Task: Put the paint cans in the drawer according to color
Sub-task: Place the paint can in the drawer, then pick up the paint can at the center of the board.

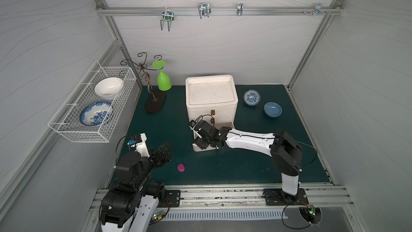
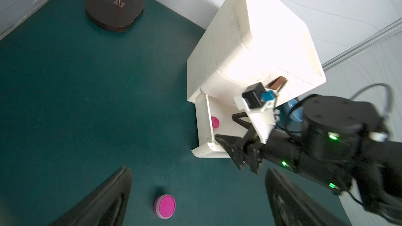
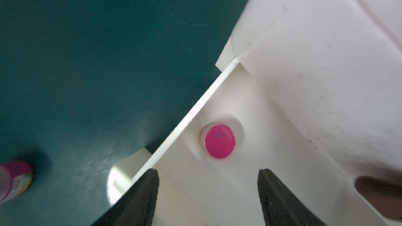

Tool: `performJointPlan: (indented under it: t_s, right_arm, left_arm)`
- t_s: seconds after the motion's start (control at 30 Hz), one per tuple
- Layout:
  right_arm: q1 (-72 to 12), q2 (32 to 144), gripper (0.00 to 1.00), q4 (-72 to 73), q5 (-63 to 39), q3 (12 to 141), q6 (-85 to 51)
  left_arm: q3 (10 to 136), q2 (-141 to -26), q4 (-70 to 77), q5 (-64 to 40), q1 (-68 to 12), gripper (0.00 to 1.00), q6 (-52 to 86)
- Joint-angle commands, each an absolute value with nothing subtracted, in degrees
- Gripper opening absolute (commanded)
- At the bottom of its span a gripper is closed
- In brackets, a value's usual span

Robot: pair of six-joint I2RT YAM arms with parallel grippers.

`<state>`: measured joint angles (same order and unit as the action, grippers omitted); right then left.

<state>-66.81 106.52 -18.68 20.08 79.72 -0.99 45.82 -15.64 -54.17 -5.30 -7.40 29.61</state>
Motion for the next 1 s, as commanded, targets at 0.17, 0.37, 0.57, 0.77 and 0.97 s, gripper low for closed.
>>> performJointPlan:
  t_s: [0.17,0.37,0.57,0.77,0.97]
  right_arm:
    - [-81.58,82.27,0.99,-26.52,34.75,68.2,-5.55]
    - [-90.34,66.47,0.99,-30.37,46.42,55.9,-8.78]
    - [-91.48,45.78,0.99,-24.31,50.78,41.1,-10.03]
    - [-91.29,30.21,0.99,-22.28,51.81,34.43,-11.86]
    - [-91.22,27.49,0.99,-20.57,51.72,32.71,-11.73]
  left_arm:
    - [48.16,-29.3,-59.98,-9.52,-8.71,0.8,39.29]
    - [46.49,-40.1,-63.54,-2.91,-16.33,0.71,41.33]
    - [42.36,-45.22,-62.49,9.34,-32.16,0.67,50.18]
    - [38.58,-52.17,-59.34,9.48,-34.73,0.64,53.79]
    - [35.68,-58.27,-53.34,6.44,-34.76,0.62,53.36]
